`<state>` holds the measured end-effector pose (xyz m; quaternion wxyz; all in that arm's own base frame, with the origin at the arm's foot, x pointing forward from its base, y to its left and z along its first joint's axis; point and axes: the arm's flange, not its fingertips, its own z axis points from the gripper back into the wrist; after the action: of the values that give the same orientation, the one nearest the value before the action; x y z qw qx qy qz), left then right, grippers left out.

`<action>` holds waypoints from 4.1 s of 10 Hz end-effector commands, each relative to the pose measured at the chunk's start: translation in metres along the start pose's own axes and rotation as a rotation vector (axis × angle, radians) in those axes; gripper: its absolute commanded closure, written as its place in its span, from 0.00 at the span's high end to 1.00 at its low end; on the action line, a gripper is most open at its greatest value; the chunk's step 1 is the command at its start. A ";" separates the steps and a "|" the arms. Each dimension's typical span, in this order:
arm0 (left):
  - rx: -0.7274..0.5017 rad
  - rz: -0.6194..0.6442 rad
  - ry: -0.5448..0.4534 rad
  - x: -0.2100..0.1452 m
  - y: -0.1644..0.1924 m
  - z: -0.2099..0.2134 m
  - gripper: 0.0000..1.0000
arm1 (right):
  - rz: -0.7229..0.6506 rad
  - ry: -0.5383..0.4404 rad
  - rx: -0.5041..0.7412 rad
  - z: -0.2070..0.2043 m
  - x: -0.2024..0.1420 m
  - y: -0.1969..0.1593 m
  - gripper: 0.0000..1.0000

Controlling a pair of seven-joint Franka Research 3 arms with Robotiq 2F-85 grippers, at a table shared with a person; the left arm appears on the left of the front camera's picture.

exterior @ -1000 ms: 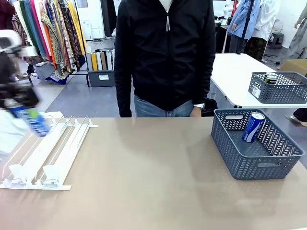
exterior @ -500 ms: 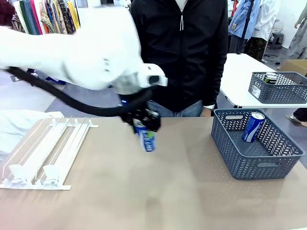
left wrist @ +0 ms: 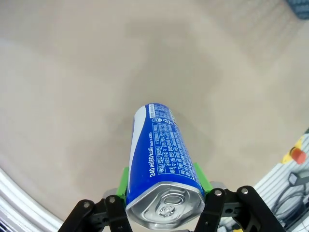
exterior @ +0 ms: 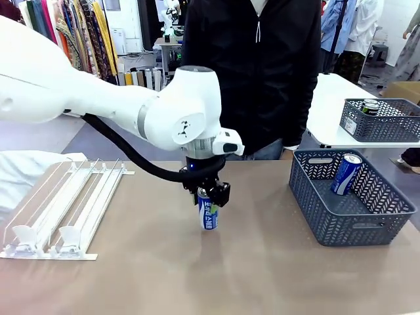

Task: Retrieve and store the cans from the dispenser.
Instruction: Pick up one can from the Automatic Can Dispenser and place it in the middle of the table.

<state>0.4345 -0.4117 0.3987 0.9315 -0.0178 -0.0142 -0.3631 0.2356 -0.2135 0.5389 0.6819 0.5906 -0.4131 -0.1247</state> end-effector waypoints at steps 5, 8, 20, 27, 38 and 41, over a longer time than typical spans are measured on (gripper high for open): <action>0.014 0.007 0.025 -0.004 0.001 0.003 0.00 | 0.005 -0.021 0.028 -0.002 0.003 0.003 1.00; -0.005 0.015 0.021 -0.004 0.002 0.004 1.00 | 0.005 -0.021 0.028 -0.002 0.003 0.003 1.00; -0.613 0.590 -0.712 -0.376 0.249 0.222 1.00 | 0.005 -0.021 0.028 -0.002 0.003 0.003 1.00; -1.058 0.630 -0.914 -0.481 0.289 0.107 1.00 | 0.005 -0.021 0.028 -0.002 0.003 0.003 1.00; -1.058 0.630 -0.914 -0.481 0.289 0.107 1.00 | 0.005 -0.021 0.028 -0.002 0.003 0.003 1.00; -1.058 0.630 -0.914 -0.481 0.289 0.107 1.00 | 0.005 -0.021 0.028 -0.002 0.003 0.003 1.00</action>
<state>0.2764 0.1336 0.4777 0.7667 -0.6060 -0.2119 0.0052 0.2355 -0.2138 0.5386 0.6818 0.5908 -0.4128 -0.1251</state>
